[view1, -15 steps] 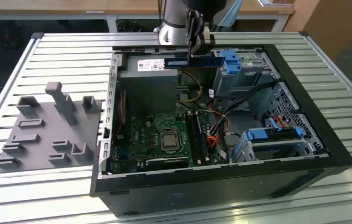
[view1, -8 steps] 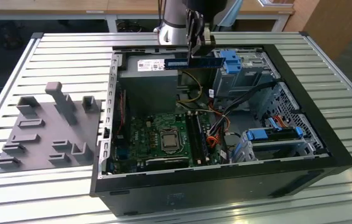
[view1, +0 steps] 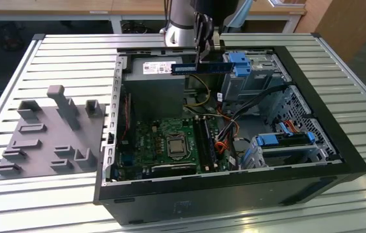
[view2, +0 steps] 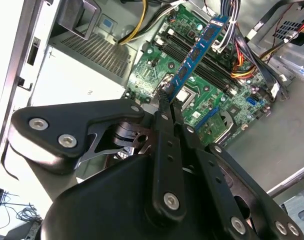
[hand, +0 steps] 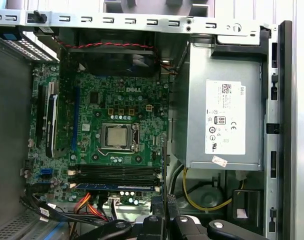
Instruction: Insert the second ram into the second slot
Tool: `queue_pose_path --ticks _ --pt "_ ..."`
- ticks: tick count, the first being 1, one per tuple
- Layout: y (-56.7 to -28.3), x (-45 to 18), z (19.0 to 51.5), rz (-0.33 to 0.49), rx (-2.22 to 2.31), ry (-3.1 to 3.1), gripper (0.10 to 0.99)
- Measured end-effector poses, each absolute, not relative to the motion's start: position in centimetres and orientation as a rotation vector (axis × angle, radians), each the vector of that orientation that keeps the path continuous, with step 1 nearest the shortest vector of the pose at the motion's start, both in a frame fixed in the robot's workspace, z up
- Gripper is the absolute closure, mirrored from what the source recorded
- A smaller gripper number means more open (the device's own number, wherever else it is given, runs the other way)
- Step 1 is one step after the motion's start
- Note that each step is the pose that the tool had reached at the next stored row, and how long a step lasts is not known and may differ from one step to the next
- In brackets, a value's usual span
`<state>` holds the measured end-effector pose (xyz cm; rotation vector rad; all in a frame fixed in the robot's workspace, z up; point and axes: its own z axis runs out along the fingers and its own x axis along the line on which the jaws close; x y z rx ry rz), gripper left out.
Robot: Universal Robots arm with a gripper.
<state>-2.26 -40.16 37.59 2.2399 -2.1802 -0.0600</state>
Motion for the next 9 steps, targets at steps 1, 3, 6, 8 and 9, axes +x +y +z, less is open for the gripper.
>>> queue_pose_path --ticks 1,3,6,8,9 --pt "-40.2 -2.25 37.59 -0.06 2.24 -2.18 0.949" --pt "-40.28 -2.25 37.59 -0.06 2.24 -2.18 0.949" --pt "-40.44 -2.25 37.59 -0.06 2.24 -2.18 0.949" --pt "-40.55 -2.25 37.59 -0.06 2.24 -2.18 0.949" --pt "-40.6 -2.25 37.59 -0.06 2.24 -2.18 0.949"
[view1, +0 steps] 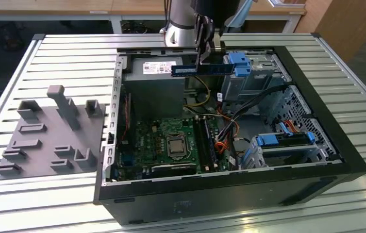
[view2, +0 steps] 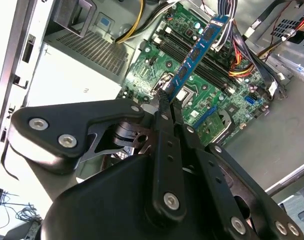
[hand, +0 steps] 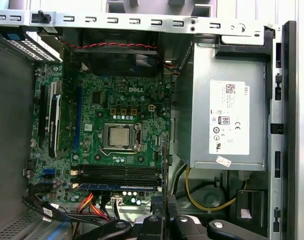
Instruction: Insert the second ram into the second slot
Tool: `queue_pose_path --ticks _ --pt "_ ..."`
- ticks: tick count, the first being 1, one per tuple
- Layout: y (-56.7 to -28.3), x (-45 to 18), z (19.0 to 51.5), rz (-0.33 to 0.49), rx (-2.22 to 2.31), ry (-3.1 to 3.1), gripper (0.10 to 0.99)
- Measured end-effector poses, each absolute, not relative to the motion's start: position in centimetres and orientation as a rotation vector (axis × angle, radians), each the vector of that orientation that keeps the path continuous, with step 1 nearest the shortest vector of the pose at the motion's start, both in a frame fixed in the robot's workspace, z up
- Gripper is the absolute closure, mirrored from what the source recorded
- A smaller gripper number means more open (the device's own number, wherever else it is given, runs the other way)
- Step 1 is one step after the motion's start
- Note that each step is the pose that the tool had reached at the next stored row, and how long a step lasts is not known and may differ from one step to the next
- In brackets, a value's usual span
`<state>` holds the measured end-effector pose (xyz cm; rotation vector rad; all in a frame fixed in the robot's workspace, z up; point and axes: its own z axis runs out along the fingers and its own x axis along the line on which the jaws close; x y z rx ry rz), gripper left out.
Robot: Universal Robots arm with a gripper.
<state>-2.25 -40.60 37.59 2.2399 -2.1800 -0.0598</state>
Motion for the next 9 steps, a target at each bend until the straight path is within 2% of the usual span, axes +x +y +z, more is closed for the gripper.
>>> queue_pose_path --ticks 9 --pt "-40.93 -2.25 37.59 -0.06 2.24 -2.18 0.949"
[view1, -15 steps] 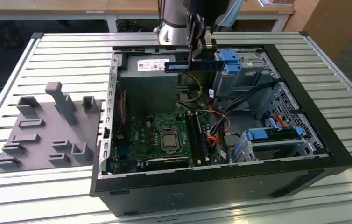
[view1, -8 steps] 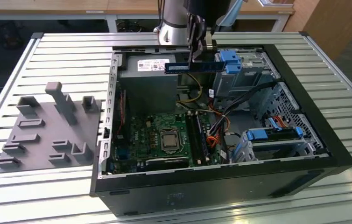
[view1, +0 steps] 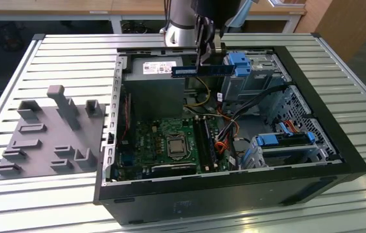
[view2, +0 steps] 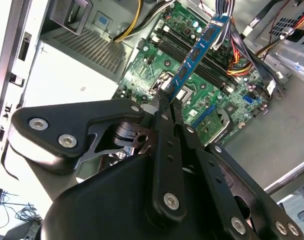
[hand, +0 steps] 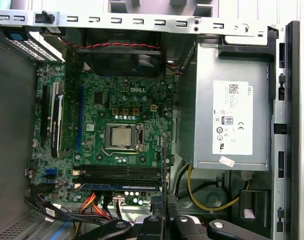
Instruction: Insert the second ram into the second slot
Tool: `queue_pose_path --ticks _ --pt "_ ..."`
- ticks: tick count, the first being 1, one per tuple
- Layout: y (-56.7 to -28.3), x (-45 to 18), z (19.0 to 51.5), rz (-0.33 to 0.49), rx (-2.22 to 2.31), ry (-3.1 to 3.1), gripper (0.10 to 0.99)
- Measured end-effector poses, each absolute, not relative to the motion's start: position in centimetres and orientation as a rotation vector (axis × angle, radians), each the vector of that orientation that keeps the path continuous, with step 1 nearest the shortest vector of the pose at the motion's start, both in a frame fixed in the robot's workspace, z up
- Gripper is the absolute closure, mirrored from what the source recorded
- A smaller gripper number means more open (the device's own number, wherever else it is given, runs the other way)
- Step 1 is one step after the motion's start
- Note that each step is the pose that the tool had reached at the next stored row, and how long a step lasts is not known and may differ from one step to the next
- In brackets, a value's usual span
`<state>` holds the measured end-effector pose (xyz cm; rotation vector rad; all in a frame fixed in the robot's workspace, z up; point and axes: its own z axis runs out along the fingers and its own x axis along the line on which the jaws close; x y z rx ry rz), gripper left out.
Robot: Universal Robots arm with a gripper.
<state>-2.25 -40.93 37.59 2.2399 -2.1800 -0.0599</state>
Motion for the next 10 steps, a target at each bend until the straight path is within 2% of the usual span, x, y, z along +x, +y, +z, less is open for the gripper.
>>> queue_pose_path --ticks 10 --pt "-41.13 -2.25 37.59 -0.06 2.24 -2.18 0.949"
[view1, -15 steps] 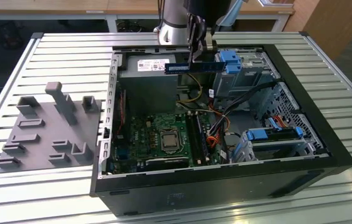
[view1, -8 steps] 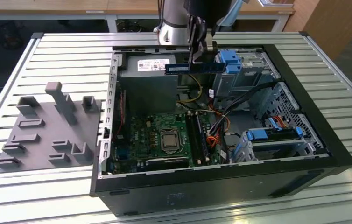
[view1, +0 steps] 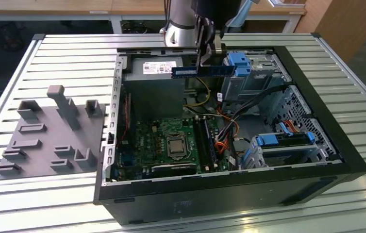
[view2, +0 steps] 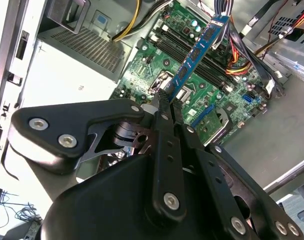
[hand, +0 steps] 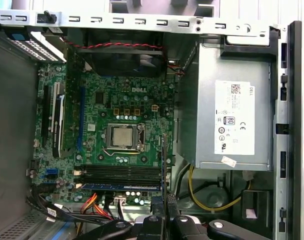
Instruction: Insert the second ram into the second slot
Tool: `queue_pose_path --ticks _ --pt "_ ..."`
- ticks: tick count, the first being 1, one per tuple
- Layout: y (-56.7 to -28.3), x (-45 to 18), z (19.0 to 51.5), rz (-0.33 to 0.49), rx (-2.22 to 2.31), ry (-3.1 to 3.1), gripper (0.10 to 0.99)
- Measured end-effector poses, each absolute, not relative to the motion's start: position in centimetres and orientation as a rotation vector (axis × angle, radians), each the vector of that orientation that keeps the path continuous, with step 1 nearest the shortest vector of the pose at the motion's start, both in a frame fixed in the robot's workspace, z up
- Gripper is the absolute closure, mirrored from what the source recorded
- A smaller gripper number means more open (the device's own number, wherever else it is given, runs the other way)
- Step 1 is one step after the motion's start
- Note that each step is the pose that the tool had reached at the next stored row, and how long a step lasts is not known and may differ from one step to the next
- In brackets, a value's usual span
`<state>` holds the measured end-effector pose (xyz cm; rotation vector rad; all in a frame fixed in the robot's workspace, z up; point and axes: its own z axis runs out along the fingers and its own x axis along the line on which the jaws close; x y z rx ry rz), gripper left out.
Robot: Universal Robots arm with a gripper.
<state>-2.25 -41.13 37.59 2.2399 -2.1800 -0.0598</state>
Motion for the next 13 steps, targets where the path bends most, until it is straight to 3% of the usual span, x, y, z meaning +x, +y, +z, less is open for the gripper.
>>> queue_pose_path --ticks 13 --pt "-41.41 -2.25 37.59 -0.059 2.24 -2.18 0.949"
